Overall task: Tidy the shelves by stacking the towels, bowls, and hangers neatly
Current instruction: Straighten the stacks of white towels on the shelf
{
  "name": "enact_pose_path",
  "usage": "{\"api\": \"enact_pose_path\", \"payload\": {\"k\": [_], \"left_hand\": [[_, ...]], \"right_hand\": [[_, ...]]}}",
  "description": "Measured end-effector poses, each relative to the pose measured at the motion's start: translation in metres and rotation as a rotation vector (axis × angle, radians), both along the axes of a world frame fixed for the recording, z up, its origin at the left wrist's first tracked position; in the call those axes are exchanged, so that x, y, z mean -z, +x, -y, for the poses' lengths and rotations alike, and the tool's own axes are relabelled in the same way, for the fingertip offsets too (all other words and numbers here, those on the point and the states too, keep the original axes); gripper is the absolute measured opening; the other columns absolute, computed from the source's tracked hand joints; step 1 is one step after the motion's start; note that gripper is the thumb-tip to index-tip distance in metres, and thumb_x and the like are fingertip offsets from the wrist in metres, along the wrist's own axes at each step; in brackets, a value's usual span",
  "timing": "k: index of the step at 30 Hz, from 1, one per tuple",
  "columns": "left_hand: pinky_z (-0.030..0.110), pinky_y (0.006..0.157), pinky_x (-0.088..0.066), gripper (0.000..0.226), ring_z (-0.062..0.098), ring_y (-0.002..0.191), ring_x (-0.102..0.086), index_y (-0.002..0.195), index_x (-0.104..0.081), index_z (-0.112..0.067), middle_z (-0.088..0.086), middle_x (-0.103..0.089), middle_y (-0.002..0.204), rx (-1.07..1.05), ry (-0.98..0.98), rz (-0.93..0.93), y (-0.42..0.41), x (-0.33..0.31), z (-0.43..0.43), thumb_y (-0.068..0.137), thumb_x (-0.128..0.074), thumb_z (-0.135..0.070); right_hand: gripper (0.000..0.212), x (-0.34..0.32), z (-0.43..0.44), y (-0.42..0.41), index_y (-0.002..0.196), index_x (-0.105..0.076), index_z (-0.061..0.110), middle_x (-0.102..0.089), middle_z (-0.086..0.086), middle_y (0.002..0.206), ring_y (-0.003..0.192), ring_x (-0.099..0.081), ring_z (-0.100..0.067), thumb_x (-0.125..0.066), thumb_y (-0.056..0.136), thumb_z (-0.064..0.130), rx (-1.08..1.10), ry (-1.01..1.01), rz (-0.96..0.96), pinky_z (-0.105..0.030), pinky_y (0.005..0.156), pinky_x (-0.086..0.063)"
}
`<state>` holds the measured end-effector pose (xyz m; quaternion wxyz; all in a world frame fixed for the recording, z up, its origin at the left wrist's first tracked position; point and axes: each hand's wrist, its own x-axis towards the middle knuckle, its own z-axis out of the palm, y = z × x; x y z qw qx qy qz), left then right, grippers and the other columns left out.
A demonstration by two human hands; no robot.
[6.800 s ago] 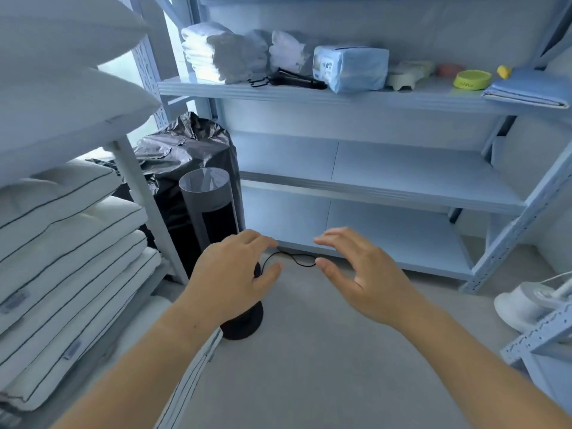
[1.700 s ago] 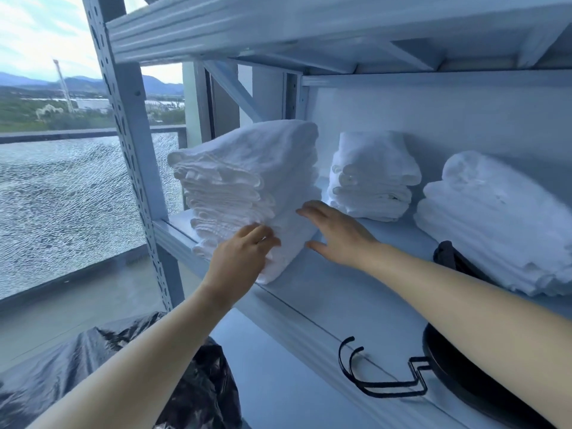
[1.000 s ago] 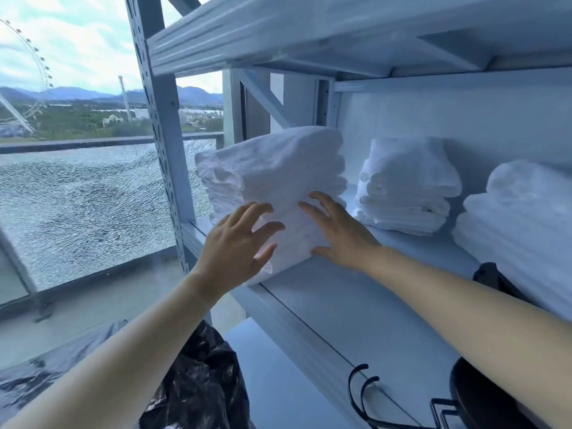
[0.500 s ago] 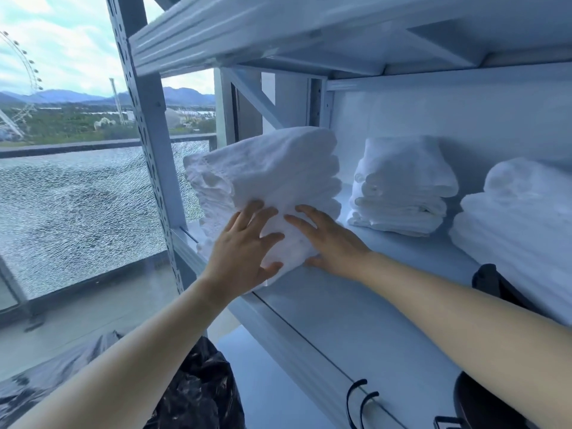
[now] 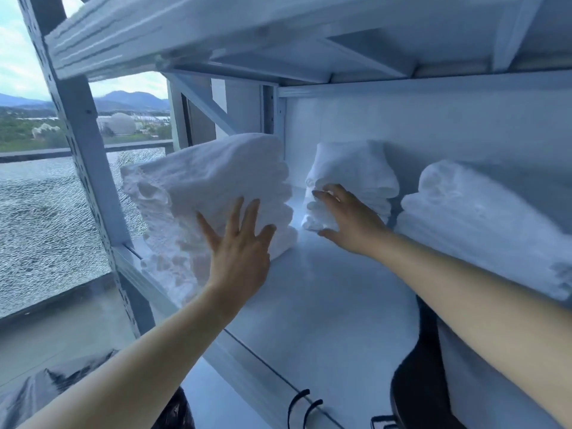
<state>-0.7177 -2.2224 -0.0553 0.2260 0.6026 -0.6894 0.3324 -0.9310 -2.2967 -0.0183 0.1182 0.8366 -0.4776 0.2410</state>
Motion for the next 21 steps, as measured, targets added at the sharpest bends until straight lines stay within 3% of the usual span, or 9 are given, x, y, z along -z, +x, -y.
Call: {"api": "enact_pose_path", "payload": {"k": [3,9,13,17,21], "left_hand": [[0.068,0.097,0.015,0.051,0.031,0.138,-0.024,0.114,-0.061,-0.028,0.01,-0.038,0.143,0.022,0.029,-0.012,-0.029,-0.001,0.015,0.066,-0.076,-0.024],[0.062,0.107,-0.002,0.051,0.023,0.136,-0.024,0.125,-0.051,-0.029,0.001,-0.034,0.144,0.21,0.061,0.034,-0.064,-0.016,0.057,0.076,-0.066,-0.036],[0.054,0.106,-0.019,0.049,0.021,0.133,-0.028,0.124,-0.051,-0.03,-0.003,-0.036,0.142,0.285,0.1,-0.072,-0.078,-0.025,0.081,0.078,-0.064,-0.036],[0.04,0.083,-0.043,0.046,0.022,0.129,-0.034,0.125,-0.052,-0.027,-0.002,-0.039,0.139,0.324,0.137,-0.109,-0.083,-0.029,0.092,0.081,-0.062,-0.035],[0.034,0.069,-0.045,0.04,0.021,0.121,-0.043,0.121,-0.055,-0.026,-0.002,-0.043,0.133,0.356,0.148,-0.147,-0.083,-0.03,0.096,0.083,-0.06,-0.034]], "right_hand": [[0.072,-0.004,0.0,-0.028,0.143,-0.026,0.021,-0.022,0.0,0.148,0.132,-0.032,-0.021,-0.065,0.084,0.036,0.079,0.024,-0.027,-0.04,0.095,-0.043],[0.072,-0.005,0.0,-0.058,0.143,-0.025,0.017,-0.019,0.002,0.148,0.133,-0.029,-0.02,-0.065,0.084,0.031,0.144,0.074,-0.044,-0.038,0.097,-0.042],[0.071,-0.011,0.004,-0.066,0.143,-0.026,0.019,-0.02,0.002,0.146,0.127,-0.036,-0.019,-0.065,0.084,0.028,0.155,0.106,-0.059,-0.039,0.091,-0.046],[0.069,-0.017,0.005,-0.067,0.142,-0.027,0.016,-0.023,-0.001,0.145,0.13,-0.032,-0.021,-0.064,0.085,0.026,0.177,0.096,-0.1,-0.042,0.091,-0.047],[0.067,-0.012,0.003,-0.066,0.141,-0.029,0.017,-0.025,0.0,0.142,0.129,-0.031,-0.019,-0.063,0.085,0.027,0.176,0.093,-0.116,-0.042,0.089,-0.047]]}}
